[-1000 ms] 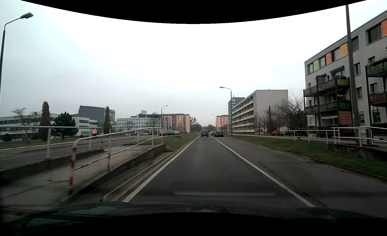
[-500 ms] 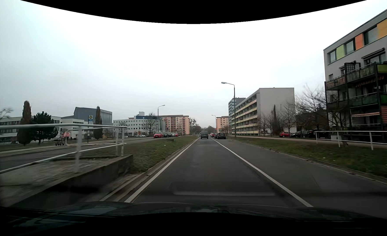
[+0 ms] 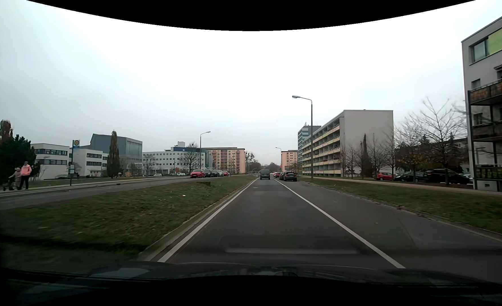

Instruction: Follow the waypoints while adhering to traffic rules and regulations

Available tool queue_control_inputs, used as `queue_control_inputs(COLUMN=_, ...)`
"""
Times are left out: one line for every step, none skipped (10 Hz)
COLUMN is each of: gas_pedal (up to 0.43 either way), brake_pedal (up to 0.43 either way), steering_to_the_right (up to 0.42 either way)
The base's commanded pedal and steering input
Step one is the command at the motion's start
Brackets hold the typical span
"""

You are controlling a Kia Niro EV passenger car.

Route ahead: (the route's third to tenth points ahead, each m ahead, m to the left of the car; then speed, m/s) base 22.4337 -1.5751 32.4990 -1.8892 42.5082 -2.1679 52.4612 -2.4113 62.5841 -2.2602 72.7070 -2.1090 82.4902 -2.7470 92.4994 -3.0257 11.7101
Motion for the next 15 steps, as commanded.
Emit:
queue_control_inputs(gas_pedal=0.138, brake_pedal=0.000, steering_to_the_right=0.000)
queue_control_inputs(gas_pedal=0.138, brake_pedal=0.000, steering_to_the_right=0.000)
queue_control_inputs(gas_pedal=0.138, brake_pedal=0.000, steering_to_the_right=0.000)
queue_control_inputs(gas_pedal=0.138, brake_pedal=0.000, steering_to_the_right=0.000)
queue_control_inputs(gas_pedal=0.138, brake_pedal=0.000, steering_to_the_right=0.000)
queue_control_inputs(gas_pedal=0.138, brake_pedal=0.000, steering_to_the_right=0.000)
queue_control_inputs(gas_pedal=0.138, brake_pedal=0.000, steering_to_the_right=0.000)
queue_control_inputs(gas_pedal=0.138, brake_pedal=0.000, steering_to_the_right=0.000)
queue_control_inputs(gas_pedal=0.138, brake_pedal=0.000, steering_to_the_right=0.000)
queue_control_inputs(gas_pedal=0.138, brake_pedal=0.000, steering_to_the_right=0.000)
queue_control_inputs(gas_pedal=0.138, brake_pedal=0.000, steering_to_the_right=0.000)
queue_control_inputs(gas_pedal=0.138, brake_pedal=0.000, steering_to_the_right=0.000)
queue_control_inputs(gas_pedal=0.138, brake_pedal=0.000, steering_to_the_right=0.000)
queue_control_inputs(gas_pedal=0.138, brake_pedal=0.000, steering_to_the_right=0.000)
queue_control_inputs(gas_pedal=0.138, brake_pedal=0.000, steering_to_the_right=0.000)
